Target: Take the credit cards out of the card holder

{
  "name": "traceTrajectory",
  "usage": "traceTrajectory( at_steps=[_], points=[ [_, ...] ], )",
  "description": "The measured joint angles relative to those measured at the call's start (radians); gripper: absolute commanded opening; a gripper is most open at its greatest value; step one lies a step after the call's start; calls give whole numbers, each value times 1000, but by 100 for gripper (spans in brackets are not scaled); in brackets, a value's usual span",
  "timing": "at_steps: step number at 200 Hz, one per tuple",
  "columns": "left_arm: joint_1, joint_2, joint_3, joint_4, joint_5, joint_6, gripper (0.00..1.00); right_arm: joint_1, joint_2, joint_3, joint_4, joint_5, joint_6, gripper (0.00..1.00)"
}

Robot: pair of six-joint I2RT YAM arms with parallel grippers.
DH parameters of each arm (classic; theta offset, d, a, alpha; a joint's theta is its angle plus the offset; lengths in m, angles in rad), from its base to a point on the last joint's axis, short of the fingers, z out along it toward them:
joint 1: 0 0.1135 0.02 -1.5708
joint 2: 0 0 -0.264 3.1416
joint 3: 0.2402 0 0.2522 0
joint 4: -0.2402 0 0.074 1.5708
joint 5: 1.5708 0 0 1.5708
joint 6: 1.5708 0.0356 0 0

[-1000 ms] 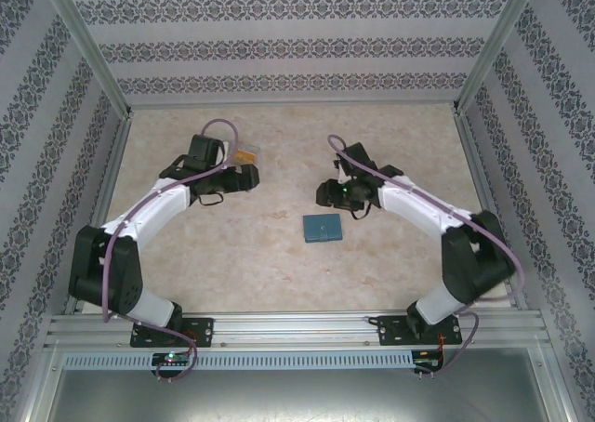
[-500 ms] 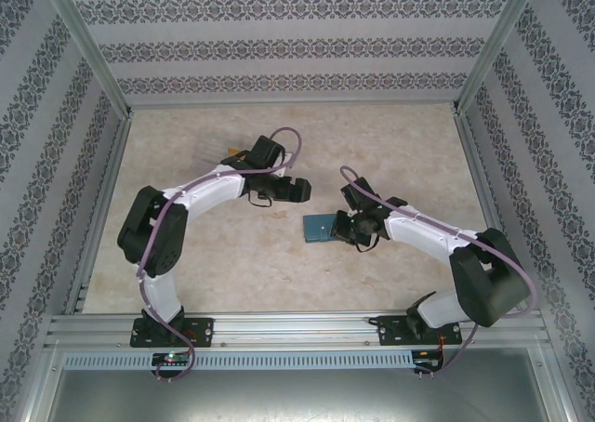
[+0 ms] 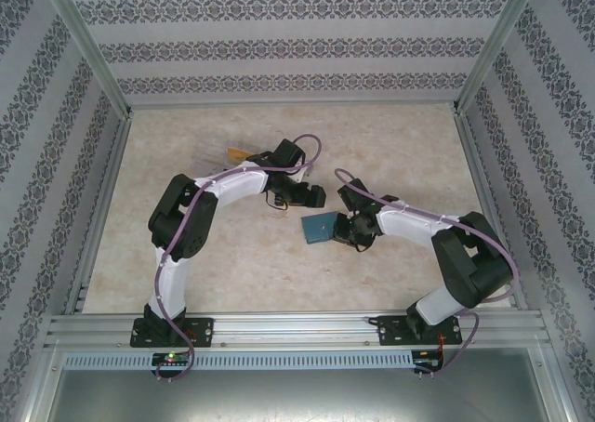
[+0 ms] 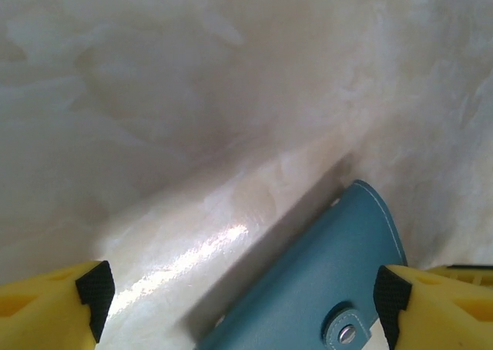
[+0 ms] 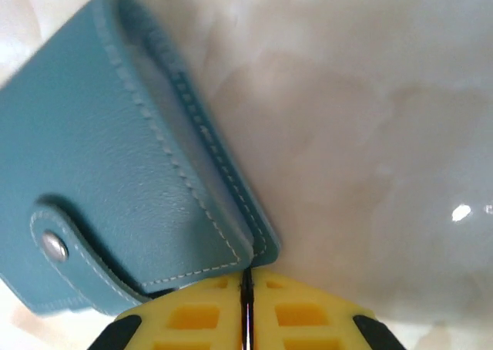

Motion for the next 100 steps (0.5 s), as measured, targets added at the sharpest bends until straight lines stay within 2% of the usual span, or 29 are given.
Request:
traceTrajectory(
  at_steps=[28,62,100],
  points=[
    [0,0,0,-11,7,-4,88,-32,52,64,13,13,-25,13],
    [0,0,0,-19,7,-23,86,-51,127,154,37,6,-56,24],
    [0,0,-30,-19,7,-52,80,-58,115,170,53,0,-77,33]
  ],
)
